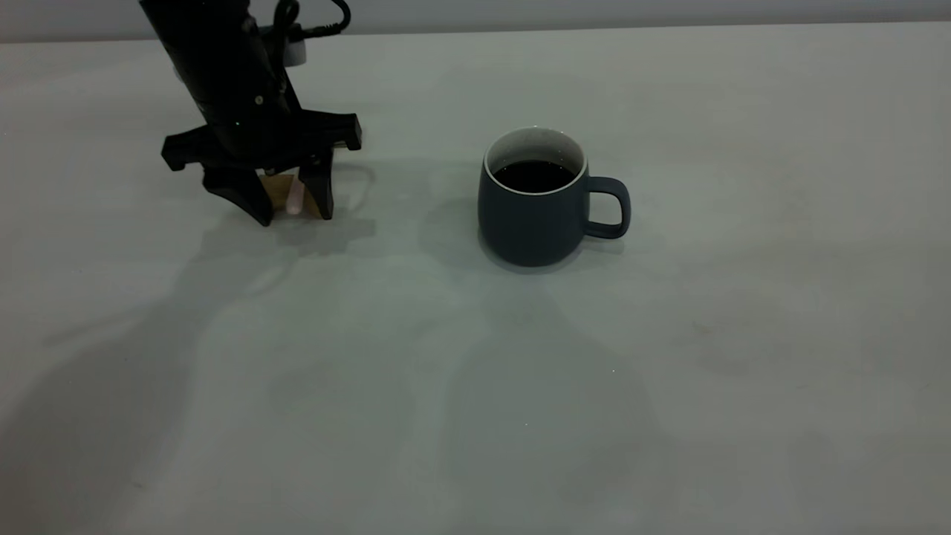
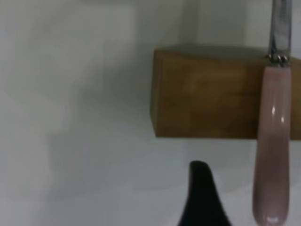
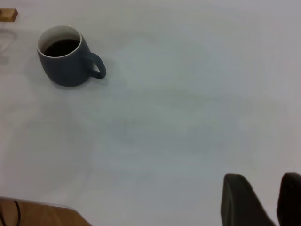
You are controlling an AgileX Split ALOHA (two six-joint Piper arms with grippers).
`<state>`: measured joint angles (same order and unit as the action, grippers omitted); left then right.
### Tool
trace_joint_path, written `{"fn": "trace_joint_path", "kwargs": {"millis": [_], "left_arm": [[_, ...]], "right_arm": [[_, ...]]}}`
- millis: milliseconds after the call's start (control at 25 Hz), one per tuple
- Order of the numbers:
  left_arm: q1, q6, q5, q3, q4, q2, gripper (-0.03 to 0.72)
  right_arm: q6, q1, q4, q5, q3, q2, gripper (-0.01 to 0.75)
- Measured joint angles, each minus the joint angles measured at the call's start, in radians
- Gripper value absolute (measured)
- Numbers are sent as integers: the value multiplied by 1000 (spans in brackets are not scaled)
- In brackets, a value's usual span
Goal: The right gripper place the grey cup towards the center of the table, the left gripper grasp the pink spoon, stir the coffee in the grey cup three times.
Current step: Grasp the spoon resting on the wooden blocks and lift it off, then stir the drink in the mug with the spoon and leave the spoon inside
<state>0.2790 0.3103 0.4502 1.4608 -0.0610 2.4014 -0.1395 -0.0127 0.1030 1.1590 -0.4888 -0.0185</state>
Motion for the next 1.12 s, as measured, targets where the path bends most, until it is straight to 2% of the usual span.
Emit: {"fn": "trace_joint_path", "kwargs": {"millis": [120,240,280,400,480,600,640,720,960,1120], "left_arm": [[0,0,5,15,-4,11,416],[0,-1,26,38,-25,11,203],[0,-3,45,53,-36,11,160],[0,19,174,136,-48,12,166],[0,72,305,216,-55,12,166],[0,226,512,345,-128,10,166],[0,321,614,388,-164,8,166],[0,489,715,461,-268,6,166],[0,928,718,603,-670,4,166],[11,1041,718,609,-921,4,166]], "right_arm": [[0,0,0,0,0,0,238],[0,0,0,0,0,0,238],[0,0,0,0,0,0,238],[0,0,0,0,0,0,238],[0,0,0,0,0,0,238],[0,0,0,0,0,0,238],[0,0,0,0,0,0,238],[0,0,0,0,0,0,238],[0,0,0,0,0,0,238],[0,0,0,0,0,0,238]]}}
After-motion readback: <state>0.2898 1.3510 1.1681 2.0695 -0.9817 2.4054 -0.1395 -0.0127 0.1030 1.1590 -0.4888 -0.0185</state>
